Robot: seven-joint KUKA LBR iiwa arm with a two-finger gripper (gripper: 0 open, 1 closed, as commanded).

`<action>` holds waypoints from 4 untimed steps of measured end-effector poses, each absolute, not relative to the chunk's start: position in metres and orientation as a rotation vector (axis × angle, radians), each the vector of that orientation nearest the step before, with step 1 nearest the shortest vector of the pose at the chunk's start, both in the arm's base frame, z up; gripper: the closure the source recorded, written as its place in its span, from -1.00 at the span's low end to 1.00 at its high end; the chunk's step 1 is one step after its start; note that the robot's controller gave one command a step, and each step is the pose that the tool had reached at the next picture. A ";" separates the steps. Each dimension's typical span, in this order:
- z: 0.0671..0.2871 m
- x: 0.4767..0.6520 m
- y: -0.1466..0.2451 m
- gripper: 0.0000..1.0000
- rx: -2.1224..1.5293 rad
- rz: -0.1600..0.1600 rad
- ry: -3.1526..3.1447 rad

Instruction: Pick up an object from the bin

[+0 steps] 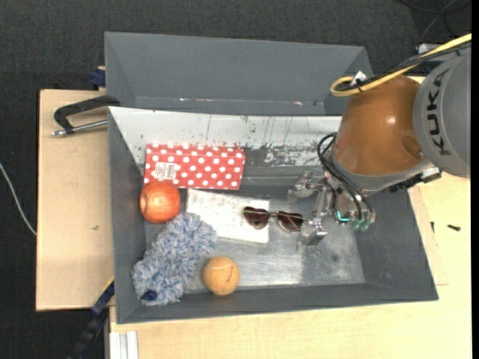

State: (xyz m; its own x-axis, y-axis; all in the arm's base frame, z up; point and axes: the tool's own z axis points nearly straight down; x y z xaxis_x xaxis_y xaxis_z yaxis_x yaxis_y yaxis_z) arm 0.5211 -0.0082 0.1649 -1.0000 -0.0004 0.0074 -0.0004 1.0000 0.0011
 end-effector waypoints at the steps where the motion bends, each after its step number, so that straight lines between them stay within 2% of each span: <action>1: 0.169 0.523 -0.008 -1.00 0.001 -0.002 -3.143; 2: 0.091 0.538 0.011 -1.00 -0.220 -0.002 -3.130; 3: 0.074 0.538 0.030 1.00 -0.571 -0.001 -3.095; 4: 0.074 0.538 0.030 1.00 -0.570 0.000 -3.095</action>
Offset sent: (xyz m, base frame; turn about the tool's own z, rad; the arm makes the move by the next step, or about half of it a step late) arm 0.0330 0.0099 -0.0949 0.0136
